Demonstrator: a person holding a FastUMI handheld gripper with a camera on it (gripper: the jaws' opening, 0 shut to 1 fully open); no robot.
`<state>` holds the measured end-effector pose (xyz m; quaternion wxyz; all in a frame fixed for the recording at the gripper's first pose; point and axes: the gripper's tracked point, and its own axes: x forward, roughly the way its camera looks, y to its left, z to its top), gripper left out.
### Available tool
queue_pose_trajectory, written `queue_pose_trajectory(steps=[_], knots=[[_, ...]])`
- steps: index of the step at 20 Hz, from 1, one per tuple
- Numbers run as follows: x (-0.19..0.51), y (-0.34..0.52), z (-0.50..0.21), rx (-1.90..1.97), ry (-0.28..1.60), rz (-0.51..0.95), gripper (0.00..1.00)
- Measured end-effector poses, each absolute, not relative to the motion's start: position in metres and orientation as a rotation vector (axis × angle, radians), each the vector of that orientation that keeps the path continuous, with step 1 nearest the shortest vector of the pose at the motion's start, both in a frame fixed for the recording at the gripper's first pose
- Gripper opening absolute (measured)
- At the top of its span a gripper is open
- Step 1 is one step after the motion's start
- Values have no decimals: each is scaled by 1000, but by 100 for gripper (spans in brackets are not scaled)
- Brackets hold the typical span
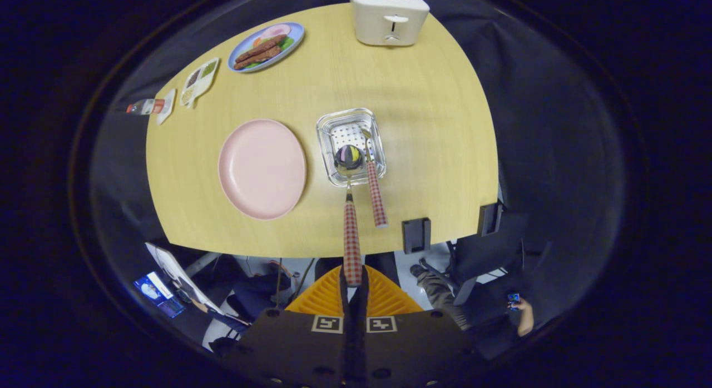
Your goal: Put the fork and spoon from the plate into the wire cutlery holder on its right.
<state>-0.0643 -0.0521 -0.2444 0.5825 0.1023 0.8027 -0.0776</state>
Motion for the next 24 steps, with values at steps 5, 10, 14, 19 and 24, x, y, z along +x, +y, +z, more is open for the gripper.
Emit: queue_pose_trajectory(steps=[5,10,14,19,24], knots=[[-51,-52,-257,238,1915,-191,1],[-37,-51,-268,239,1922,-212,1],[-28,-52,-275,246,1912,-218,1],[-19,-43,-276,288,1866,-200,15],[-4,-48,-260,261,1743,-201,75]])
